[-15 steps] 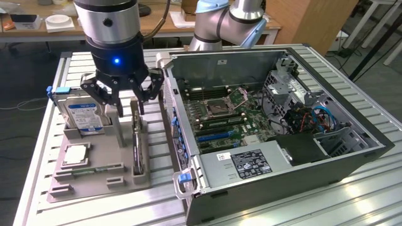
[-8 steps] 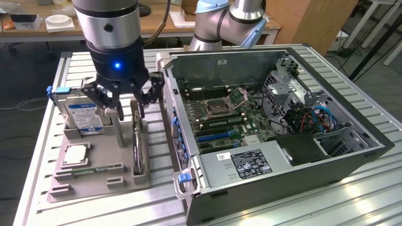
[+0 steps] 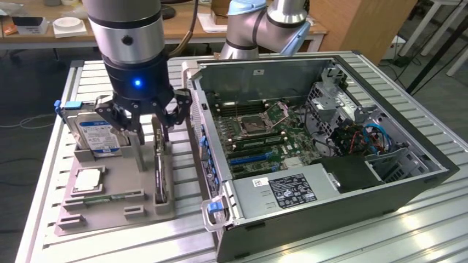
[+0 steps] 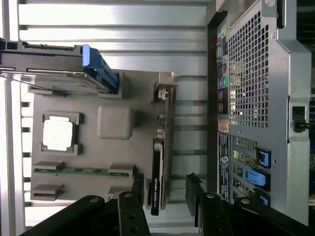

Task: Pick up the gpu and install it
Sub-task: 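Pick up the gpu and move the gpu toward the slot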

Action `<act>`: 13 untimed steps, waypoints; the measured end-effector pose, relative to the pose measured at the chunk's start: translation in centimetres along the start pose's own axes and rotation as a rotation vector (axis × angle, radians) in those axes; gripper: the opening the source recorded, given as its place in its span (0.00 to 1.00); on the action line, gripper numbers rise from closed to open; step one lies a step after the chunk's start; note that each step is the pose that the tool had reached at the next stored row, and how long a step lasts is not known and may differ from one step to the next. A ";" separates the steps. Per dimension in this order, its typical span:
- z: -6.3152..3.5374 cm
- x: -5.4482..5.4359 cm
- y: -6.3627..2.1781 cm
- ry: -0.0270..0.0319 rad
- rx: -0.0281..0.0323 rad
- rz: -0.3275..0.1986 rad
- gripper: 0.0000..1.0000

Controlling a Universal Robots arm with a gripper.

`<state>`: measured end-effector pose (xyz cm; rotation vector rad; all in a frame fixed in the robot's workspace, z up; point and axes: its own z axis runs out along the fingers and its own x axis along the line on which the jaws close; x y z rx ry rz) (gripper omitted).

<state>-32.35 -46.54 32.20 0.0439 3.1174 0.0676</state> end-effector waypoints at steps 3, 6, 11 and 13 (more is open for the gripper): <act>0.24 0.0 -0.13 0.0018 0.0000 0.000 0.47; 0.49 0.0 -0.30 0.0035 0.0003 0.000 0.47; 1.18 0.0 -0.57 0.0034 0.0001 0.000 0.47; 1.52 0.0 -0.63 0.0034 0.0001 0.000 0.47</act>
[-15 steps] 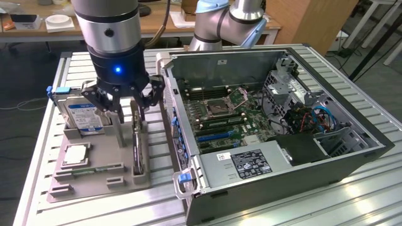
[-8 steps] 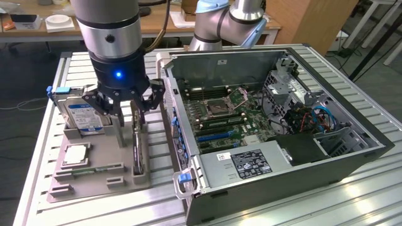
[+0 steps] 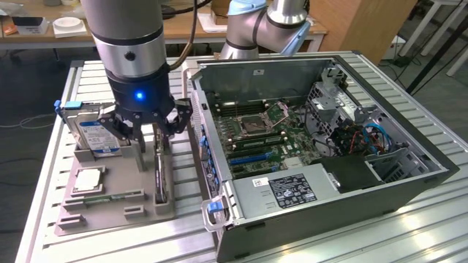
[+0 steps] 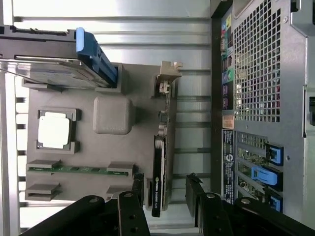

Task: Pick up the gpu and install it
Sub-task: 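Pick up the gpu and move the gpu toward the slot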

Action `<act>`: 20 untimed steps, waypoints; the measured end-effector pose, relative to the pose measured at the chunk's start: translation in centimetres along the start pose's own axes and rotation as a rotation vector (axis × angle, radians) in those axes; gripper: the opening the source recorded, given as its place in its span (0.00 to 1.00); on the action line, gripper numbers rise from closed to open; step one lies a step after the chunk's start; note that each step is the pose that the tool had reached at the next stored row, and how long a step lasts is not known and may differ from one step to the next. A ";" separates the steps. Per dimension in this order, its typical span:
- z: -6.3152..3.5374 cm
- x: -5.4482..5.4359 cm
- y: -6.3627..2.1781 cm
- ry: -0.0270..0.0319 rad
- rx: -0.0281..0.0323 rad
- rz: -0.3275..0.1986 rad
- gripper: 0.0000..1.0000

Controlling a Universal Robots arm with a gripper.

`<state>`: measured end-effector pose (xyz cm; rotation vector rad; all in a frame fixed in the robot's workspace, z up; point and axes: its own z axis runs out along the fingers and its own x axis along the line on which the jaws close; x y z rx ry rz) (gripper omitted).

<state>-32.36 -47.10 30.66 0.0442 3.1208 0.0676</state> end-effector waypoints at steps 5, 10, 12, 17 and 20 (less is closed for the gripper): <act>0.72 0.0 -0.08 0.0000 0.0000 0.000 0.47; 1.03 0.0 -0.10 0.0002 0.0001 0.000 0.47; 1.04 0.0 -0.10 0.0000 -0.0001 0.000 0.47; 1.09 0.0 -0.11 0.0001 0.0000 0.000 0.47; 1.14 0.0 -0.11 0.0000 -0.0001 0.000 0.47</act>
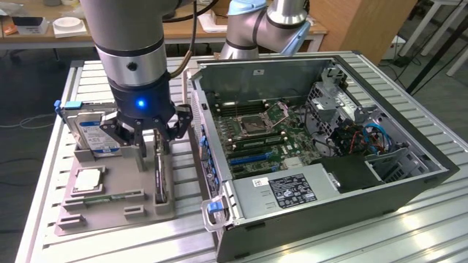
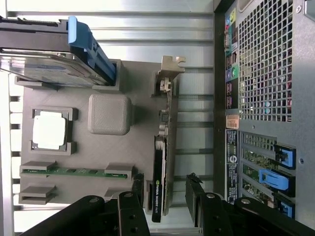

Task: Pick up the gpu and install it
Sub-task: 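Pick up the gpu and move the gpu toward the slot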

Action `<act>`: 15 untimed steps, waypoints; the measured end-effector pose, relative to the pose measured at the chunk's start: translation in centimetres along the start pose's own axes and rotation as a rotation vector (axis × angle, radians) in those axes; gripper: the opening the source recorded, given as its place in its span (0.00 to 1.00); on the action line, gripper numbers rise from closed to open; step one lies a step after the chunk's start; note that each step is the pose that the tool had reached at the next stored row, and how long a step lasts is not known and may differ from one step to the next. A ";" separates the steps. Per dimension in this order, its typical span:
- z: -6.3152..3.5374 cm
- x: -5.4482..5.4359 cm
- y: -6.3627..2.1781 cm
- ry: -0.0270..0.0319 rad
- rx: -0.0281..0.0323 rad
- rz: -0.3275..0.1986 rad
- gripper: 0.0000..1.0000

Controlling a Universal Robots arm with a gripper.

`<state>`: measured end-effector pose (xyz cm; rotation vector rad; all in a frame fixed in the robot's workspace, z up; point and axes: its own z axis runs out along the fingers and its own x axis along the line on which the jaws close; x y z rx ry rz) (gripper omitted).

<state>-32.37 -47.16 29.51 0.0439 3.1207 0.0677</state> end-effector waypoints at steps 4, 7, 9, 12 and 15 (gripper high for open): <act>0.43 0.1 -0.02 0.0000 0.0000 0.000 0.47; 0.88 0.1 -0.04 0.0001 0.0005 0.000 0.47; 1.23 0.1 -0.05 0.0000 0.0009 0.000 0.47; 1.72 0.2 -0.08 0.0002 0.0019 0.000 0.47; 2.21 0.2 -0.10 0.0003 0.0028 0.000 0.47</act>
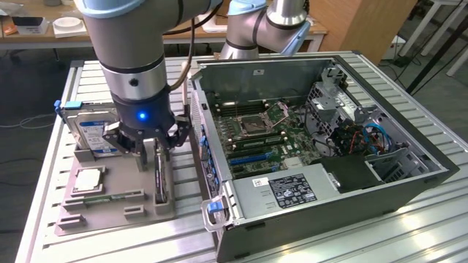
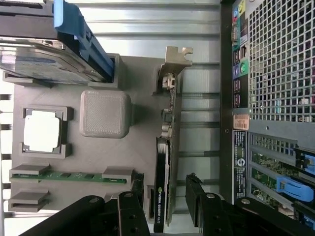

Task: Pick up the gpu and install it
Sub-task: 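Pick up the gpu and move the gpu toward the slot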

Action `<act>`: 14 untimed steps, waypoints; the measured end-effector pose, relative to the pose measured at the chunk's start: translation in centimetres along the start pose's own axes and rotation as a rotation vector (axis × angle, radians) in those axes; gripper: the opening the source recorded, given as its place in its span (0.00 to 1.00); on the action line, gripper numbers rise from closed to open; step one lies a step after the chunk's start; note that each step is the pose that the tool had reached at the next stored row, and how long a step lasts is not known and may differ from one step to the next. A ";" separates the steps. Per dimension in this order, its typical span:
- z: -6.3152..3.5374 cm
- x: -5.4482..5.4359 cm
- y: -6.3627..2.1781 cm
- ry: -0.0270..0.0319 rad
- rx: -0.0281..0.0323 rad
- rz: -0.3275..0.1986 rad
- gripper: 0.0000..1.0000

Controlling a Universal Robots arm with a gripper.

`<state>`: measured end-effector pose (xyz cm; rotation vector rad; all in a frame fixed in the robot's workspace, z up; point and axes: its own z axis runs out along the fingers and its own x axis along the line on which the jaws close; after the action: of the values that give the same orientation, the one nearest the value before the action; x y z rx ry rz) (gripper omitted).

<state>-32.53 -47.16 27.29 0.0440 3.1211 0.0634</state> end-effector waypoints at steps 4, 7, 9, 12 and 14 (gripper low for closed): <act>0.62 0.0 -0.02 -0.0001 0.0008 0.000 0.47; 1.03 0.0 -0.04 -0.0001 0.0012 0.000 0.47; 1.28 0.0 -0.05 -0.0001 0.0016 0.000 0.47; 1.61 0.0 -0.06 -0.0002 0.0020 0.000 0.47; 1.81 0.0 -0.07 -0.0001 0.0023 0.000 0.47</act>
<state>-32.54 -47.16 25.48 0.0440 3.1211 0.0598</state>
